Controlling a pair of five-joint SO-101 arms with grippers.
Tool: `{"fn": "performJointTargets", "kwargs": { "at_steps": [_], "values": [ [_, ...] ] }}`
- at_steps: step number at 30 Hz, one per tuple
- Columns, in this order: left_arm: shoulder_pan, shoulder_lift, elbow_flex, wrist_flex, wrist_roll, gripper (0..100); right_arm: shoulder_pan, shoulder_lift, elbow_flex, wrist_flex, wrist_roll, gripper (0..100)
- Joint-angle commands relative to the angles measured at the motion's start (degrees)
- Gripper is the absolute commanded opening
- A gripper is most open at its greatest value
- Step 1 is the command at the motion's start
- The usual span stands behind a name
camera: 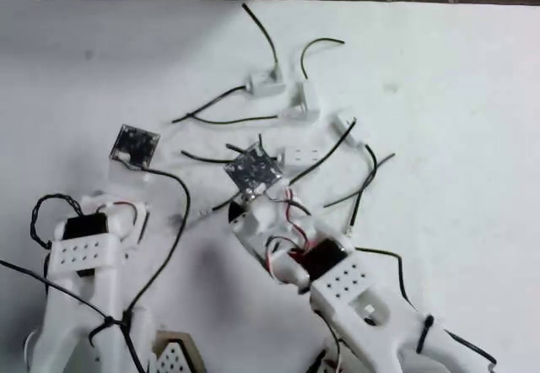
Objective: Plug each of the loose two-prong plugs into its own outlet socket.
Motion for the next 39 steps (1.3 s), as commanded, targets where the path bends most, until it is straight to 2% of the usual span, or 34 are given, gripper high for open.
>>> {"fn": "performJointTargets", "kwargs": {
  "at_steps": [1,11,33,39],
  "values": [
    [-0.4,-1.01,-0.09,-0.88,-0.53,3,0.04,3.56,-2.81,-4.18,0.62,1.7],
    [-0.4,-1.01,-0.09,-0.7,-0.53,3,4.44,13.93,-2.81,-14.11,3.16,1.7],
    [-0.4,-1.01,0.0,-0.62,-0.53,3,4.35,18.24,-2.11,-15.96,3.25,1.7],
    [-0.4,-1.01,0.0,-0.62,-0.53,3,4.79,20.7,-1.93,-15.87,8.35,1.7]
  ]
}}
